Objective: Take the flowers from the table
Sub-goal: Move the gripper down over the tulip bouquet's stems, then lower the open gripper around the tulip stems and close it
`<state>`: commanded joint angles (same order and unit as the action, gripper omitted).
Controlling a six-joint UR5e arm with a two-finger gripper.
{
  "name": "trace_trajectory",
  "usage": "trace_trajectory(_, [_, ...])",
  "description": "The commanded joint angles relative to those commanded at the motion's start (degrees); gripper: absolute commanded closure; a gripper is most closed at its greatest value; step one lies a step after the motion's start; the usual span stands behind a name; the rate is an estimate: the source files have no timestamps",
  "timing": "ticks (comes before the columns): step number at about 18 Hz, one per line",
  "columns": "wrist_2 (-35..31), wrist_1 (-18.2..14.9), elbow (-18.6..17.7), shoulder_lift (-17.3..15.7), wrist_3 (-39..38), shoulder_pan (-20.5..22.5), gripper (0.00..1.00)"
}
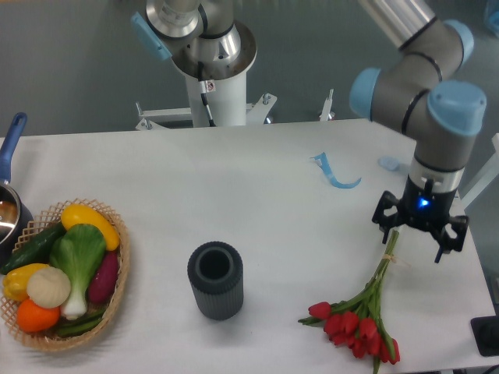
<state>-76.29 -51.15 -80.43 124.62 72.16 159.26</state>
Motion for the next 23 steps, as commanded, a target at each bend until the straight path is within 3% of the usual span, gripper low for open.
trace_trajectory(10, [-0.4, 0.7, -0.3, 3.7, 0.1, -2.9, 0.00])
trace_trajectory(20, [-0.7, 0.8, -1.0, 5.2, -1.0, -4.0, 0.00])
trace_trajectory(23, [-3.4, 0.9, -1.0, 5.6, -1.1, -4.8, 0.00])
